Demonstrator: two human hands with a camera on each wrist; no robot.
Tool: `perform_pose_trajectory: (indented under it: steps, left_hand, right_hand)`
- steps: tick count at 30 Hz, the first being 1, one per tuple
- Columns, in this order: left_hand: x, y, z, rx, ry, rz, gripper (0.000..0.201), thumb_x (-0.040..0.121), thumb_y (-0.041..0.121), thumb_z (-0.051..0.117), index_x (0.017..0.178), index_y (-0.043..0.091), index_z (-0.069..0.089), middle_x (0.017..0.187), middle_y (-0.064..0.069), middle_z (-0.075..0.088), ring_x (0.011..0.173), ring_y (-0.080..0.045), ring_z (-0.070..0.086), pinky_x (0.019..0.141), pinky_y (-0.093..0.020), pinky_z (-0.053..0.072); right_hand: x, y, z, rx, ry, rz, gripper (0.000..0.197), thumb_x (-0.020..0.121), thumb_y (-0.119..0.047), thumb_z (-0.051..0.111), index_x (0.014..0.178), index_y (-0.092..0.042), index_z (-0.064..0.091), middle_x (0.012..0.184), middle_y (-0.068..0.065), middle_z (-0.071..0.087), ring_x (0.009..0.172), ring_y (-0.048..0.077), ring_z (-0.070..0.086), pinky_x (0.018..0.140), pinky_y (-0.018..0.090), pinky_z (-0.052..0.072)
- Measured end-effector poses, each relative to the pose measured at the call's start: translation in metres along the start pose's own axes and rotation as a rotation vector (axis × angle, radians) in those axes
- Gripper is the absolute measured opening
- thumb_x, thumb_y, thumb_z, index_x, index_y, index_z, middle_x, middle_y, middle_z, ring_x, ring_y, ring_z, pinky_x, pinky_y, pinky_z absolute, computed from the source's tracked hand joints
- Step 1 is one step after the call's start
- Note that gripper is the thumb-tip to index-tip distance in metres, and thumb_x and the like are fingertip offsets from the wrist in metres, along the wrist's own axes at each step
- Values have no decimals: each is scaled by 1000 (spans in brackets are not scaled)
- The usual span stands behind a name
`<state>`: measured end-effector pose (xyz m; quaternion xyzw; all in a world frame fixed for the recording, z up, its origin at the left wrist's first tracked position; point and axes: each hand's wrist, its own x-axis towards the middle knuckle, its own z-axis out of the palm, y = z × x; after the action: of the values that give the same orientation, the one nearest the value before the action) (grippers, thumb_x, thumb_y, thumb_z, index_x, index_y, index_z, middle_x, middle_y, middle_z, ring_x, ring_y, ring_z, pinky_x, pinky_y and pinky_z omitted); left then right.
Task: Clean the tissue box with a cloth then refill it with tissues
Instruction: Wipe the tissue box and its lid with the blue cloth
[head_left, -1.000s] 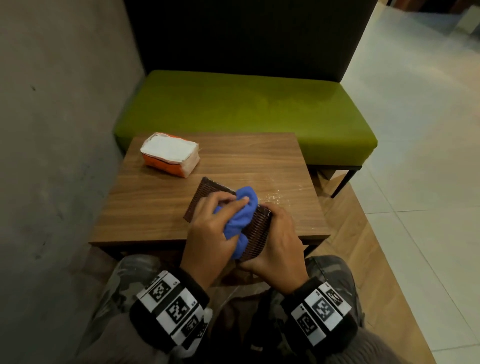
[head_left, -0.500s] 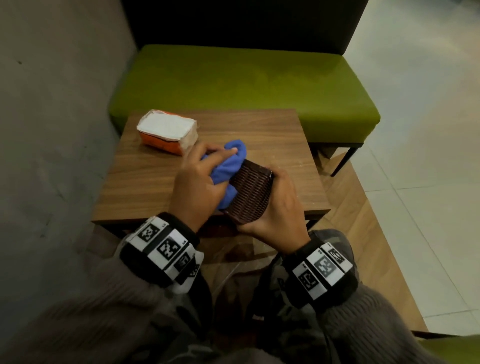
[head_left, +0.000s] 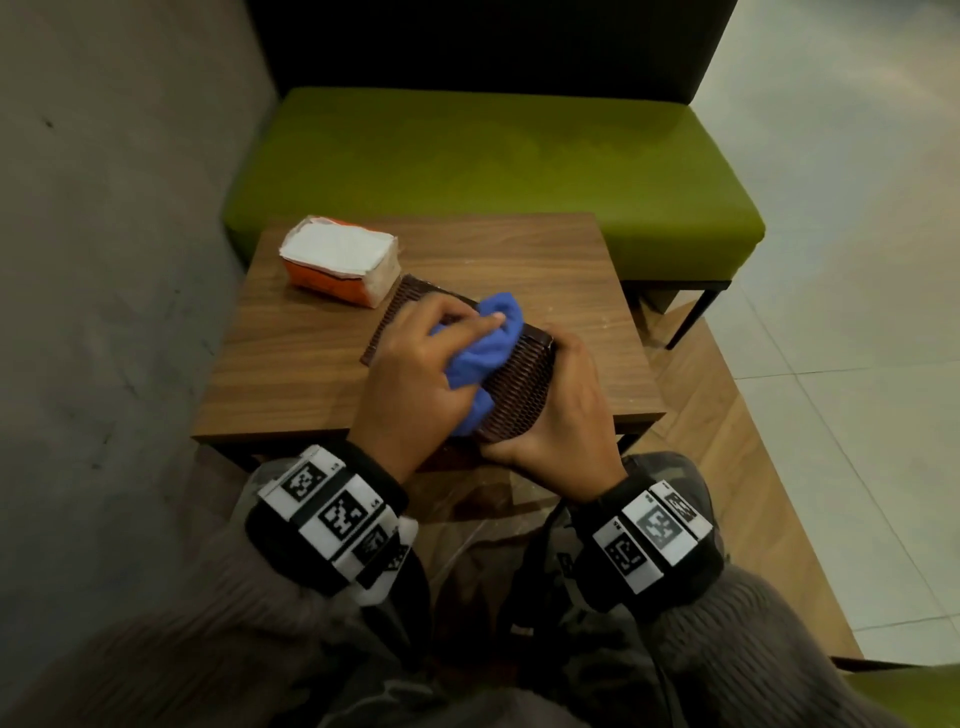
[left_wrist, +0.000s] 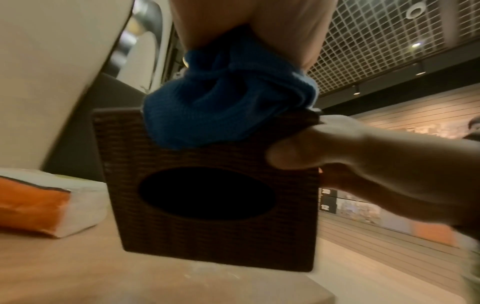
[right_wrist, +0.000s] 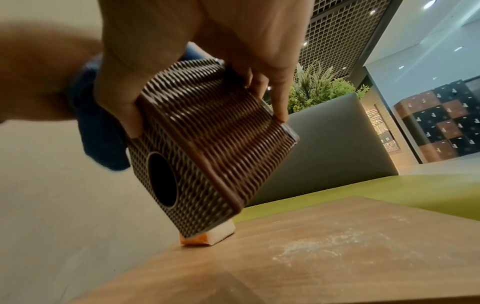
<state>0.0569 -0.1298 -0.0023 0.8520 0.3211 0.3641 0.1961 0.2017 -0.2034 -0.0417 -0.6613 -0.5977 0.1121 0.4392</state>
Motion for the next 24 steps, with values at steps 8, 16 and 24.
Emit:
perform_pose_trajectory:
  steps: [8, 16, 24]
  left_hand:
    - [9, -11, -5, 17, 103, -104, 33, 72, 4, 59, 103, 4, 69, 102, -13, 58, 97, -26, 56, 84, -29, 45]
    - [23, -50, -20, -70, 282, -504, 17, 82, 12, 62, 92, 0, 66, 98, -18, 60, 94, -35, 60, 78, -37, 46]
    - [-8, 0, -3, -32, -70, 102, 42, 73, 10, 57, 114, 7, 66, 109, -14, 58, 102, -22, 53, 90, -31, 45]
  right_hand:
    - [-2, 0, 3, -28, -22, -14, 103, 48, -38, 91, 131, -2, 41, 122, 7, 50, 112, 10, 45, 92, 6, 33]
    - [-11, 0, -1, -45, -16, -13, 104, 47, -40, 90, 132, -3, 40, 120, 5, 49, 110, 3, 40, 89, -2, 29]
    - [-5, -5, 1, -12, -2, -20, 97, 53, -43, 89, 132, -7, 43, 119, -2, 47, 108, 9, 46, 88, 5, 34]
